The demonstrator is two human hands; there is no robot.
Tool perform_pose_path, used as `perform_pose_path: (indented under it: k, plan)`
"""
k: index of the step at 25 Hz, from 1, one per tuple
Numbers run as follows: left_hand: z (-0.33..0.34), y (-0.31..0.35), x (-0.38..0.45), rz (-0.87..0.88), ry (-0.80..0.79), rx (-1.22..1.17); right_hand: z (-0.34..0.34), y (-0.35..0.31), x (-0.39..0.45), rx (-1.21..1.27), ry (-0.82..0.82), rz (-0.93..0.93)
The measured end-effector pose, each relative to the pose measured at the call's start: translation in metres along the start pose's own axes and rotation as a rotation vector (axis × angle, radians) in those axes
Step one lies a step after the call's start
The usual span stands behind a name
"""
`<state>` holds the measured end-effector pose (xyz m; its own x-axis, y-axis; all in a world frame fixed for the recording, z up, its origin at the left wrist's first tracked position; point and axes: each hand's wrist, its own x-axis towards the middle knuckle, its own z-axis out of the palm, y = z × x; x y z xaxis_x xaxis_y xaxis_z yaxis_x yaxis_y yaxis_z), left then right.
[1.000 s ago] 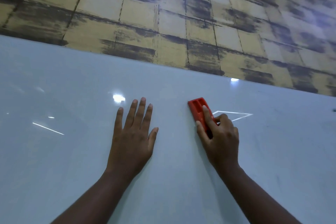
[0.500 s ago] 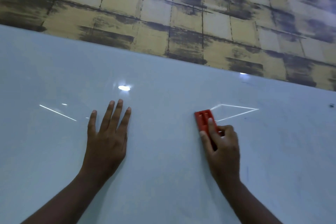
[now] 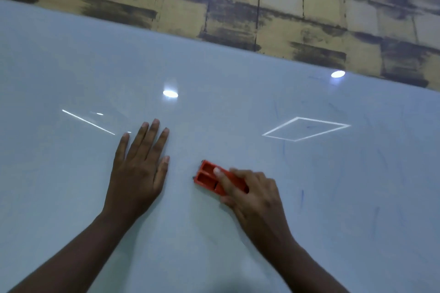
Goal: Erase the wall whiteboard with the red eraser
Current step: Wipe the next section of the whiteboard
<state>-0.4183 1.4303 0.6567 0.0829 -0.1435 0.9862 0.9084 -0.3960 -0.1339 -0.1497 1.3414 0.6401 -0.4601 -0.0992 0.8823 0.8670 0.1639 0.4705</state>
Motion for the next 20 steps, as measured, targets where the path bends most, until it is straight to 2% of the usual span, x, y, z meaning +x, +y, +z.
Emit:
perform_pose_path:
  k: [2, 6, 9, 12, 14, 20]
  plan:
    - [-0.002, -0.001, -0.006, 0.003, -0.025, -0.007, -0.01, 0.029, 0.001, 0.015, 0.004, 0.121]
    - [-0.008, 0.004, -0.041, -0.041, -0.066, 0.0, -0.032, 0.07, -0.027, 0.131, 0.082, 0.482]
    - [-0.011, 0.008, -0.06, -0.053, -0.072, 0.0, -0.038, 0.053, -0.049, 0.215, 0.141, 0.675]
    - [-0.011, 0.011, -0.062, -0.068, -0.076, -0.003, -0.027, 0.024, -0.051, 0.241, 0.163, 0.772]
    - [-0.011, 0.011, -0.065, -0.061, -0.082, -0.007, -0.015, -0.005, -0.05, 0.234, 0.151, 0.723]
    - [-0.019, 0.012, -0.099, -0.038, -0.134, -0.022, 0.015, -0.111, -0.085, 0.111, -0.02, 0.297]
